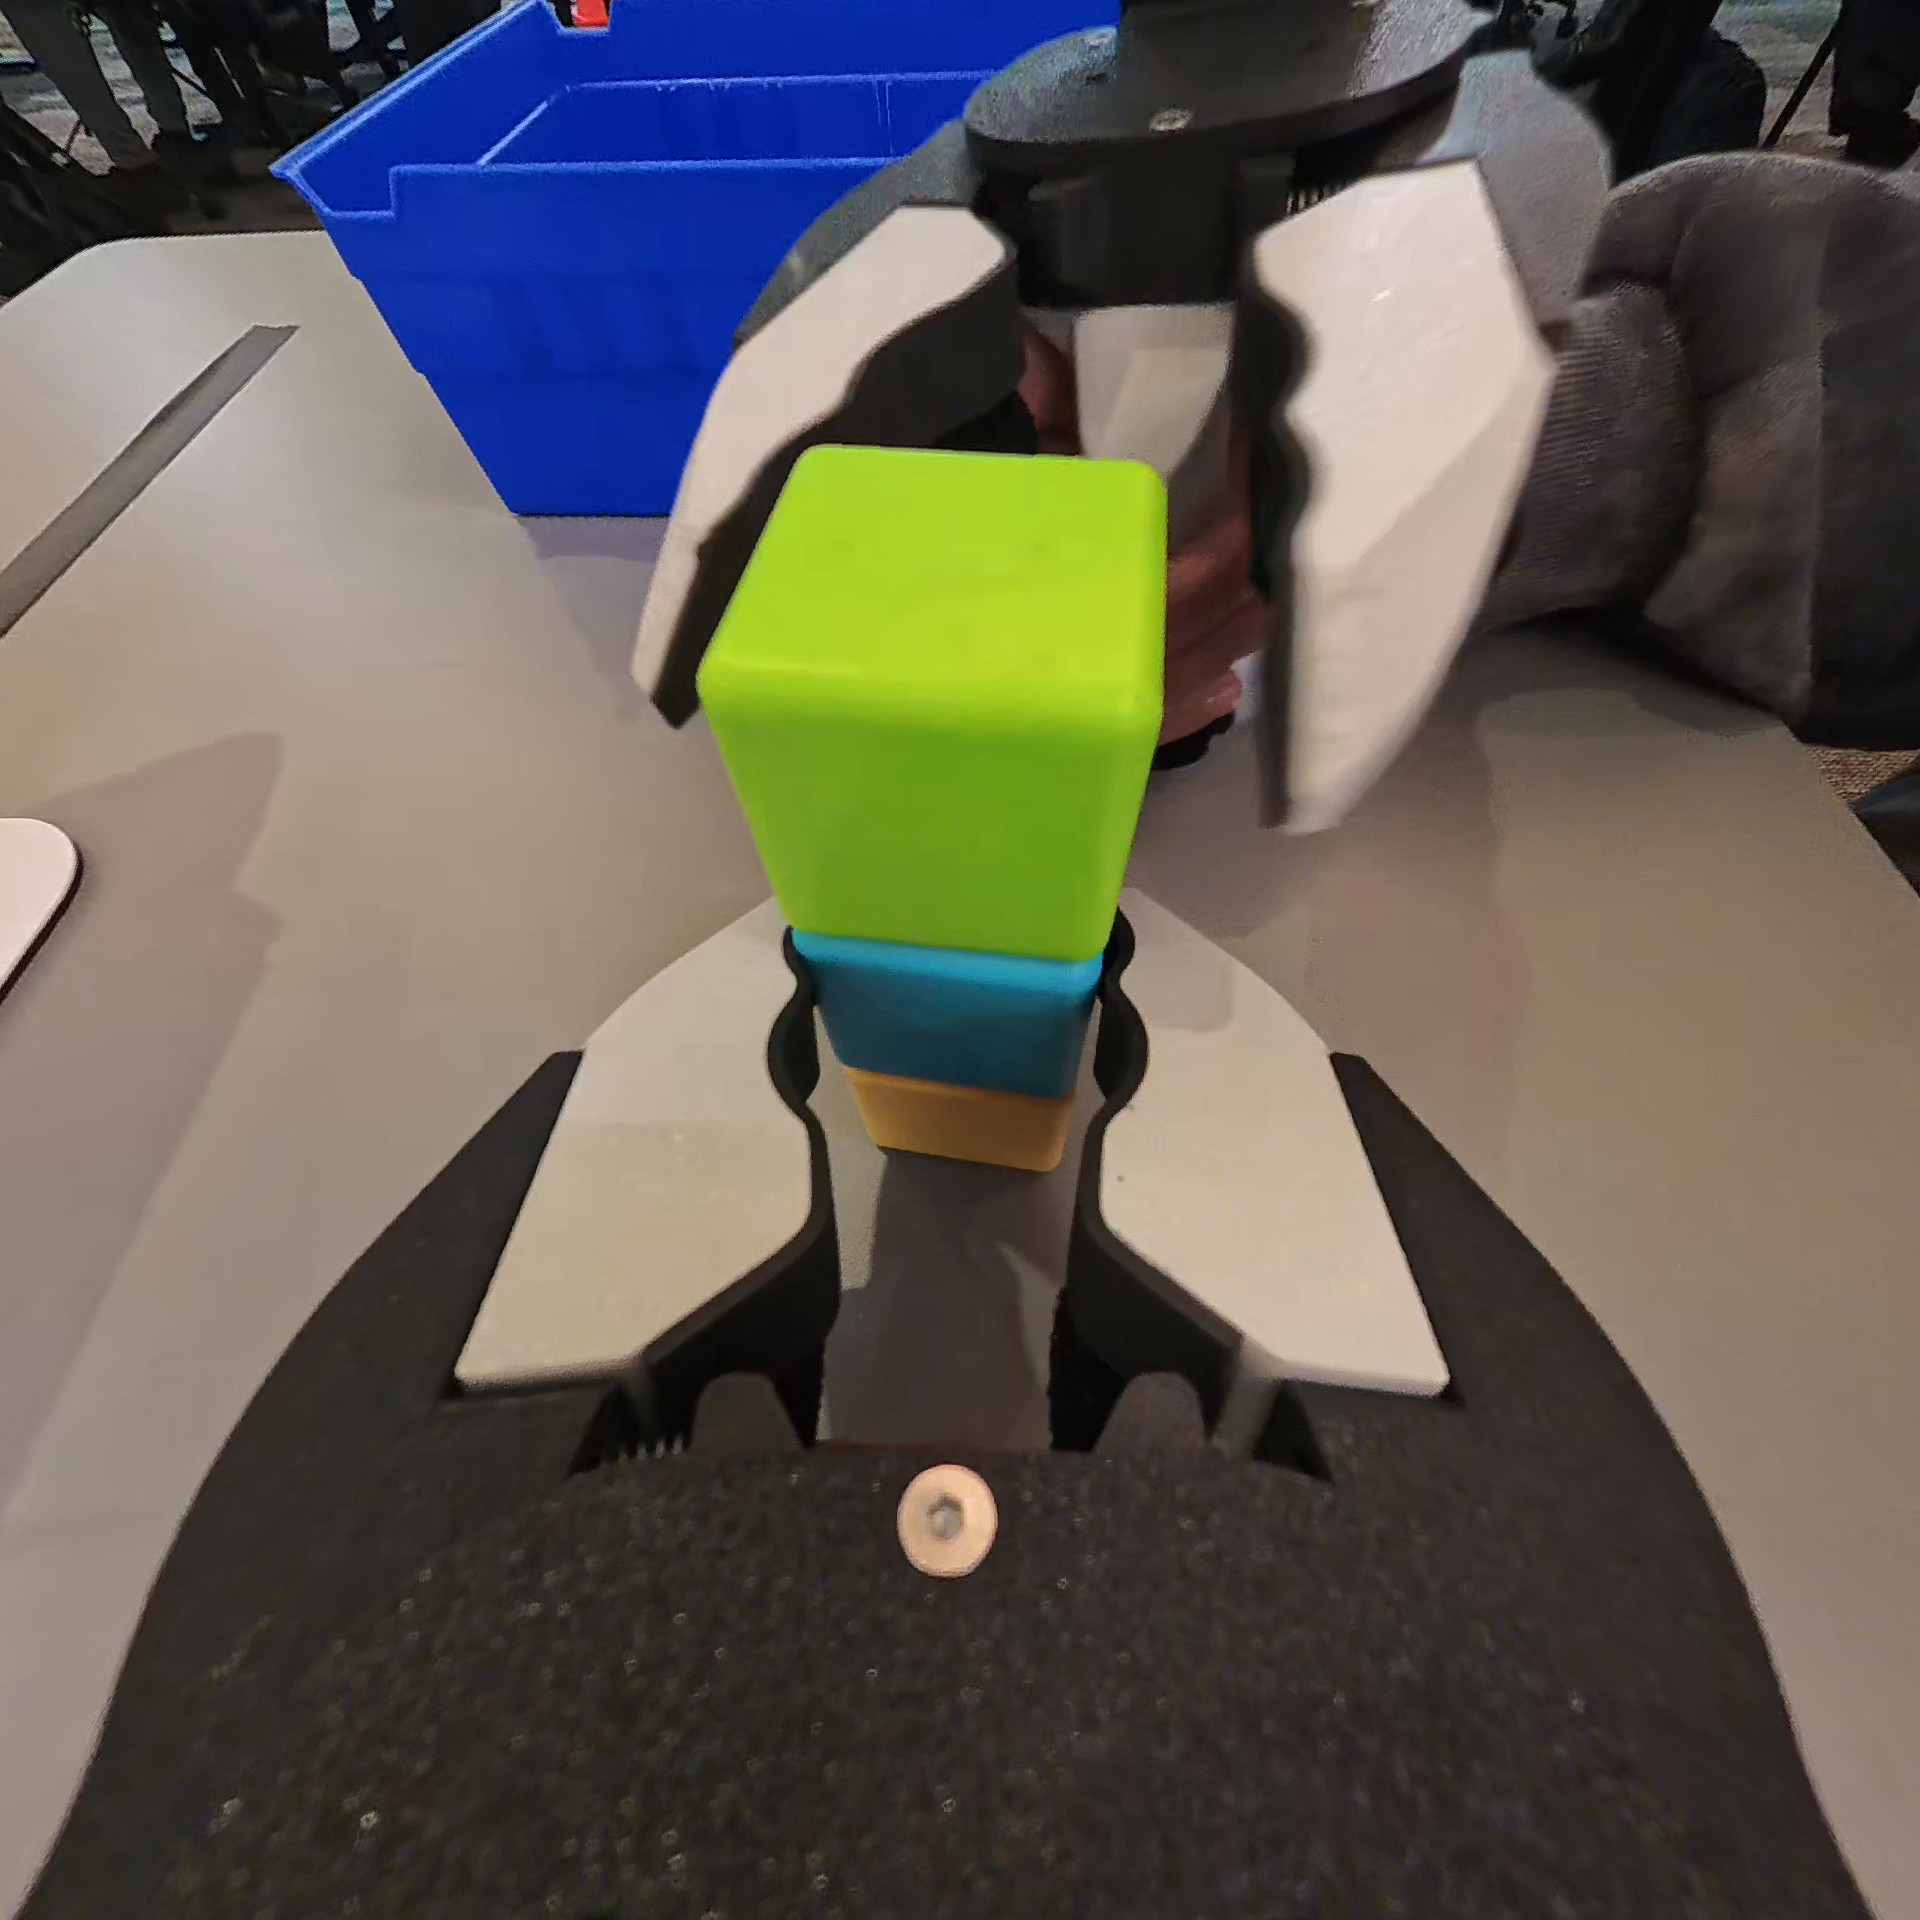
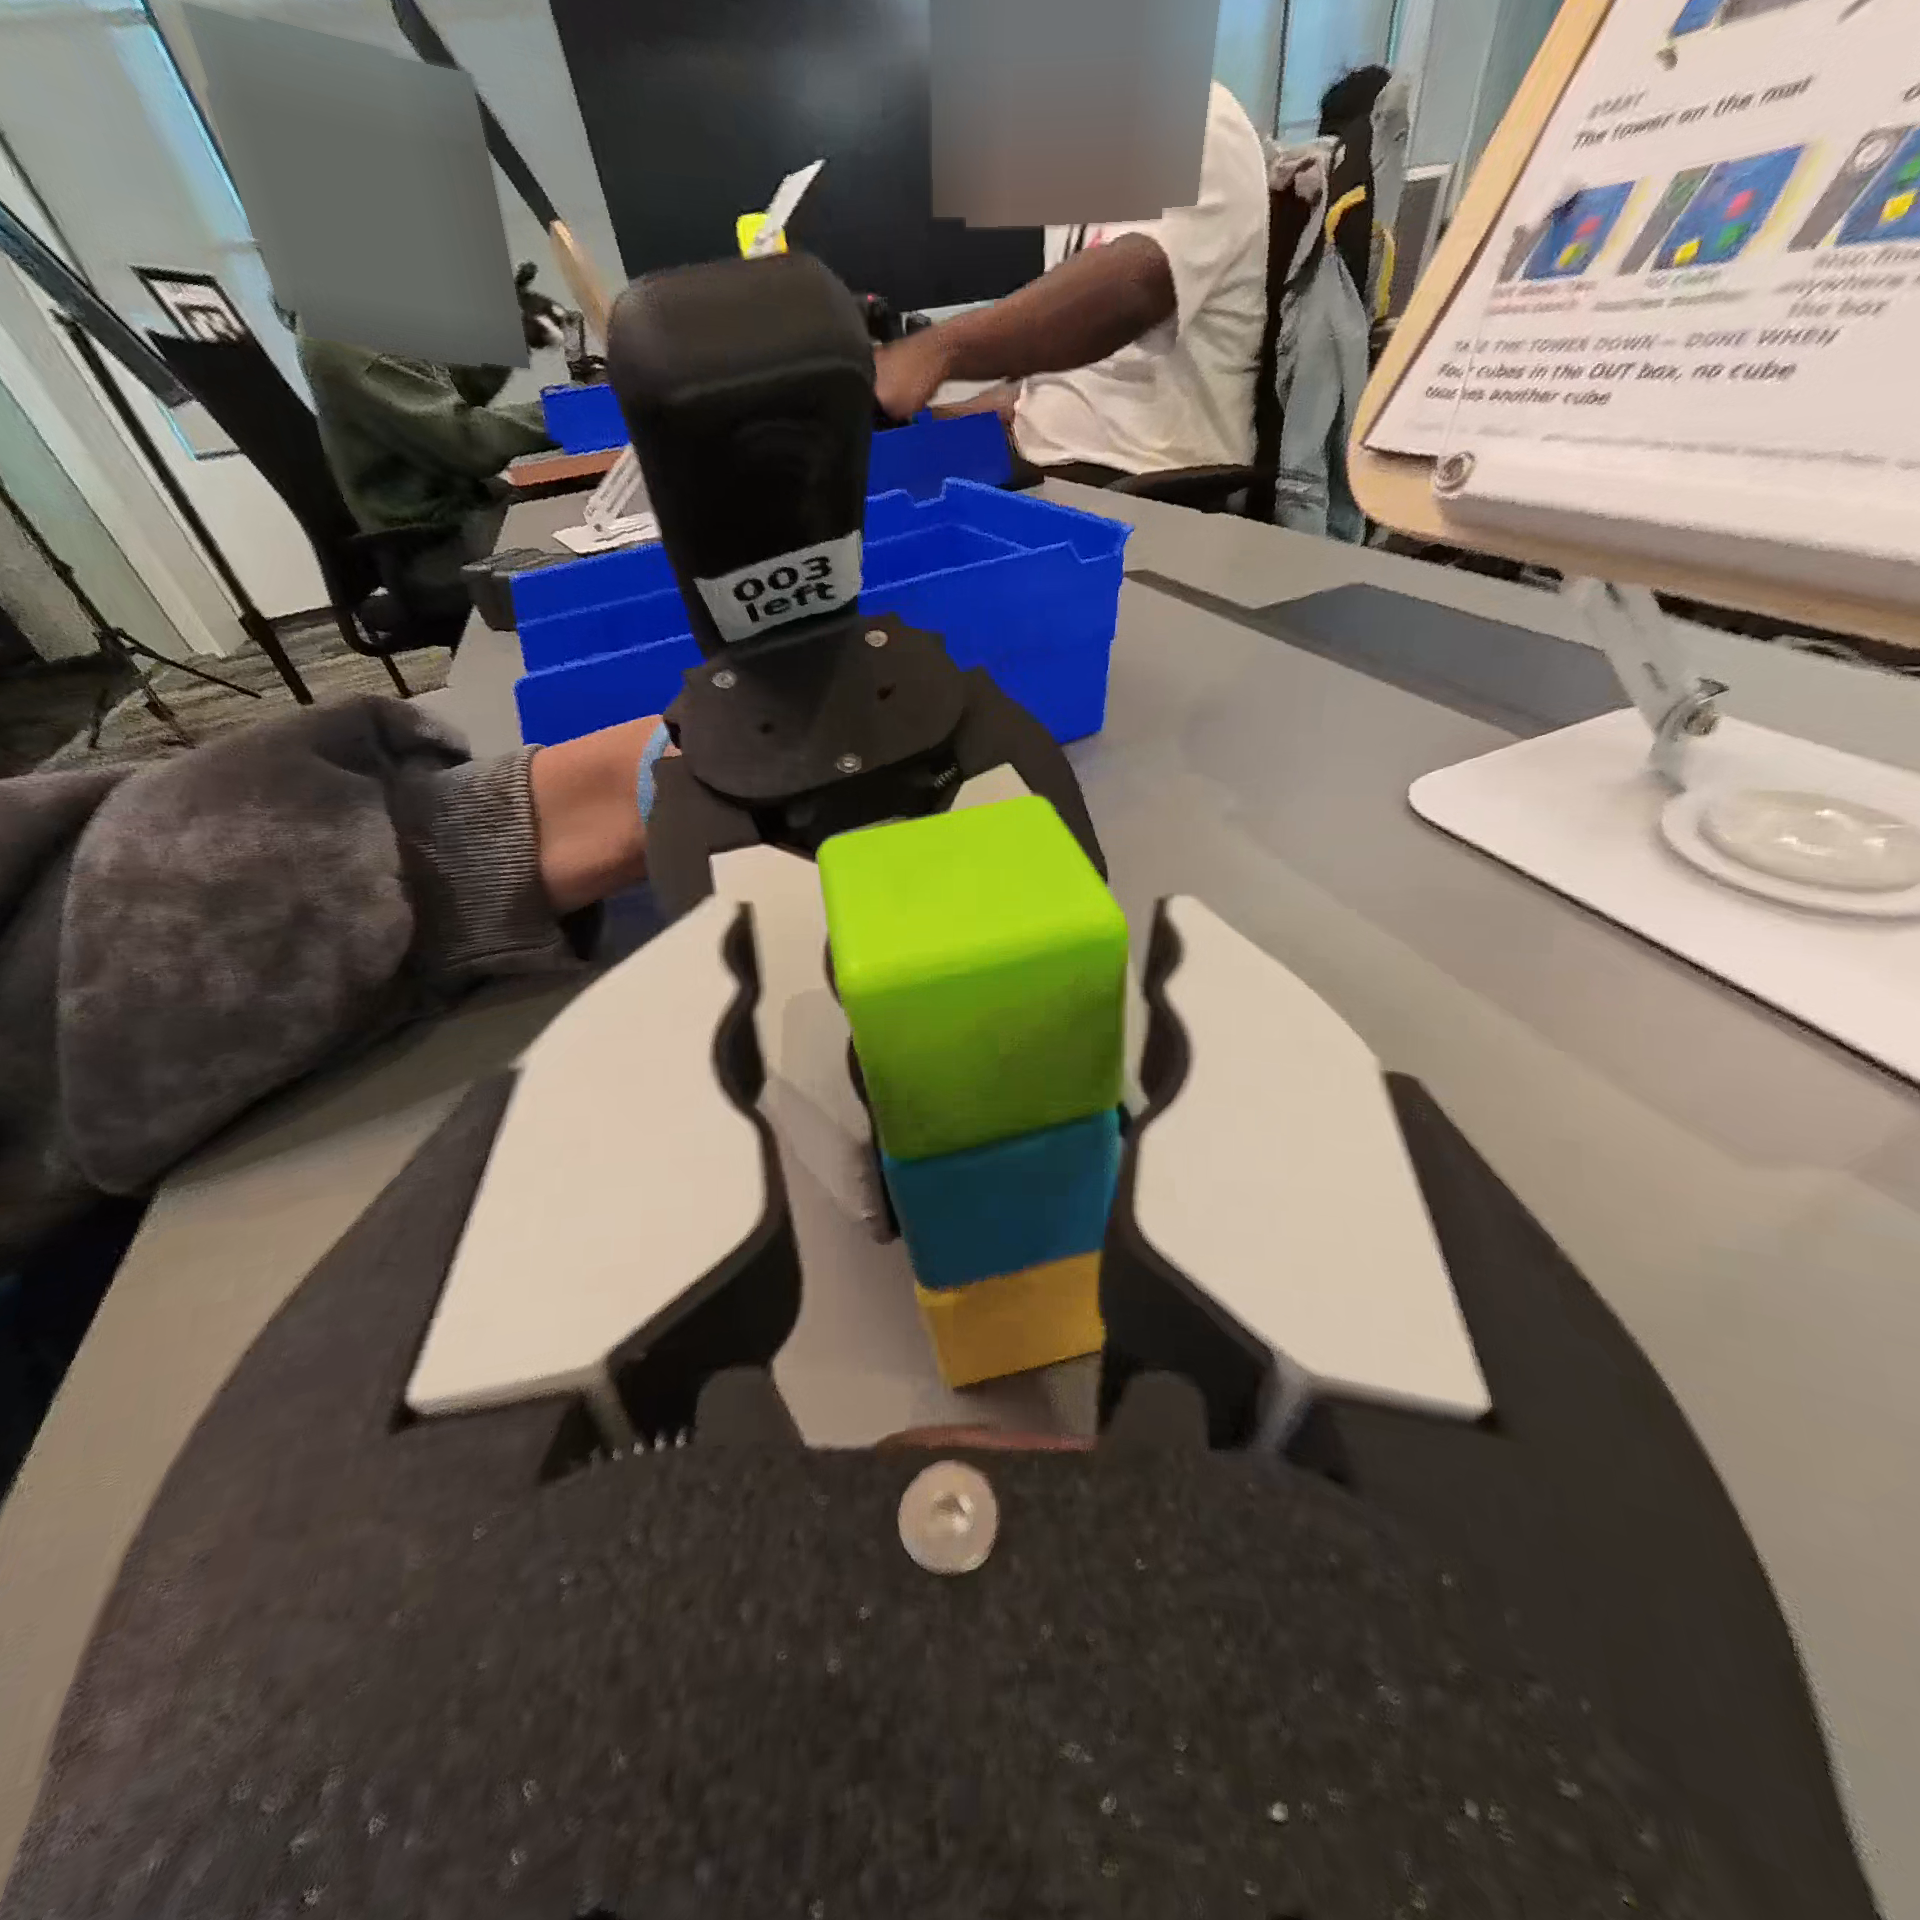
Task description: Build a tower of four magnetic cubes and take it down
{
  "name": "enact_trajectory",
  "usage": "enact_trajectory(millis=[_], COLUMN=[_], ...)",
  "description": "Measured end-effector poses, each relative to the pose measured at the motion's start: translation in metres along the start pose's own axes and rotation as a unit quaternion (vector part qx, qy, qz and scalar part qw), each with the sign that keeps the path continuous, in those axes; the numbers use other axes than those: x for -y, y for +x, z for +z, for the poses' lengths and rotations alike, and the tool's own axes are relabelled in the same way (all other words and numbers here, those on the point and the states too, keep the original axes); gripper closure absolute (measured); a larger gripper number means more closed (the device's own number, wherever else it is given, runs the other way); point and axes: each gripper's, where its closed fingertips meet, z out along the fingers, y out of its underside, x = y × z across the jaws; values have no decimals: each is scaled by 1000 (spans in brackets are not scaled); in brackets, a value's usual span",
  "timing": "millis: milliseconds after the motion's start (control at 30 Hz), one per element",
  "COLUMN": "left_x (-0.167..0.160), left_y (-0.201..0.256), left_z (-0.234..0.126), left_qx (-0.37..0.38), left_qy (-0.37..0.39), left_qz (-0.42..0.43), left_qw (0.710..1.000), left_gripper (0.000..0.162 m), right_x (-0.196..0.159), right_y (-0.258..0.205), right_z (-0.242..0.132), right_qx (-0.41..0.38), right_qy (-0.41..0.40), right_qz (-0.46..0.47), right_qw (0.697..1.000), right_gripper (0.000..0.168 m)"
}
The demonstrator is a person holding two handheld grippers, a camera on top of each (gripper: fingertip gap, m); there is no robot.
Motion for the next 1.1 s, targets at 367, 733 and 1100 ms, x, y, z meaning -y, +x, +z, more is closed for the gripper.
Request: enact_trajectory(millis=[367, 733, 1100], left_x=[0, 0, 1], left_y=[2, 2, 2], left_z=[0, 1, 2], left_qx=[-4, -3, 1], left_qy=[0, 0, 0], left_qz=[5, 2, 2], left_qw=[1000, 1000, 1000], left_gripper=[112, 112, 112], right_x=[26, 170, -29], right_y=[1, 2, 153], right_z=[-8, -136, -307], right_qx=[15, -225, -411], right_qy=[85, 17, -496], right_qz=[30, -76, 153], right_qw=[996, 971, 749], right_gripper=[116, 116, 115])
